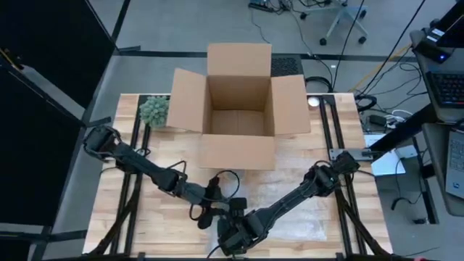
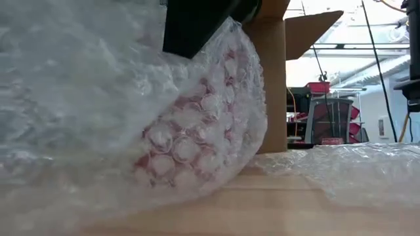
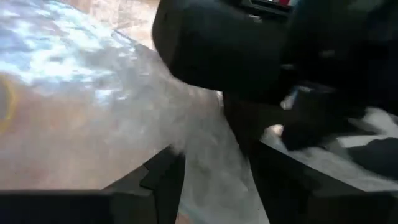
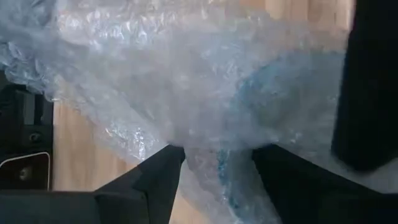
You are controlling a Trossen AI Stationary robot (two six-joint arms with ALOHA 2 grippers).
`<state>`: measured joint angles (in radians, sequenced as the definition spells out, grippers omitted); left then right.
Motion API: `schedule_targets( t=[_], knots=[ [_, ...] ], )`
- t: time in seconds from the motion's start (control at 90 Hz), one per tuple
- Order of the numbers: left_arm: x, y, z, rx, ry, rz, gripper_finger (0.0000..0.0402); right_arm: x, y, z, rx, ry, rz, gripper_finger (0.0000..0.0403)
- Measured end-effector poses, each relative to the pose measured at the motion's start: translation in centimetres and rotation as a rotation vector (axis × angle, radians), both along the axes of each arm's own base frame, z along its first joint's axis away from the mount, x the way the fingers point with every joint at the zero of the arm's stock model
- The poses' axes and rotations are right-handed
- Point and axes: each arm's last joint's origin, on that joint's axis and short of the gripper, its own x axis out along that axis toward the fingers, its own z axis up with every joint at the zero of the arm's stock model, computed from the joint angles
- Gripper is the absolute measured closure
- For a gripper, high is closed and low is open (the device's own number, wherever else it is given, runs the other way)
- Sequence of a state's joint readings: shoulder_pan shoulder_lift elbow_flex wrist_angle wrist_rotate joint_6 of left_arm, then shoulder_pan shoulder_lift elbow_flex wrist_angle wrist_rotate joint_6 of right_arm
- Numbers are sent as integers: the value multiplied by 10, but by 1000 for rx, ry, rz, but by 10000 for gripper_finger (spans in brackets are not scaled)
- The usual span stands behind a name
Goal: Wrap mug
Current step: Wrap the red patterned mug with bubble wrap
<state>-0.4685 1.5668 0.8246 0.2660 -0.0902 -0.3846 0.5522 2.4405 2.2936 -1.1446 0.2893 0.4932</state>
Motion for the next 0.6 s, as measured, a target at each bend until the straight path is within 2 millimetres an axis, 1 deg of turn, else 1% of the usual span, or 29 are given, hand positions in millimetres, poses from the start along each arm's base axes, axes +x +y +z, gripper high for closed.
schedule_targets(
  t=[0.122, 0.211, 0.278, 0.333, 0.4, 0.522, 0.6],
  knots=[
    [-14, 5, 19, 28, -5, 50, 235, 0, 1, -1, -6, 4, 17, 206],
    [-19, 10, 25, 82, -12, 137, 235, 0, 1, -1, -4, -2, 28, 206],
    [-18, 14, 26, 112, -28, 171, 235, 1, 2, -1, -1, -4, 36, 206],
    [-12, 15, 21, 117, -32, 182, 235, 1, 2, -2, -2, -4, 41, 206],
    [-3, 15, 8, 116, -19, 181, 235, 1, 2, -2, -3, -4, 42, 206],
    [11, 6, -18, 78, 8, 96, 235, 1, 2, -2, -2, -4, 42, 206],
    [16, 0, -33, 83, 28, 82, 235, 1, 2, -2, -3, -4, 46, 206]
  ],
)
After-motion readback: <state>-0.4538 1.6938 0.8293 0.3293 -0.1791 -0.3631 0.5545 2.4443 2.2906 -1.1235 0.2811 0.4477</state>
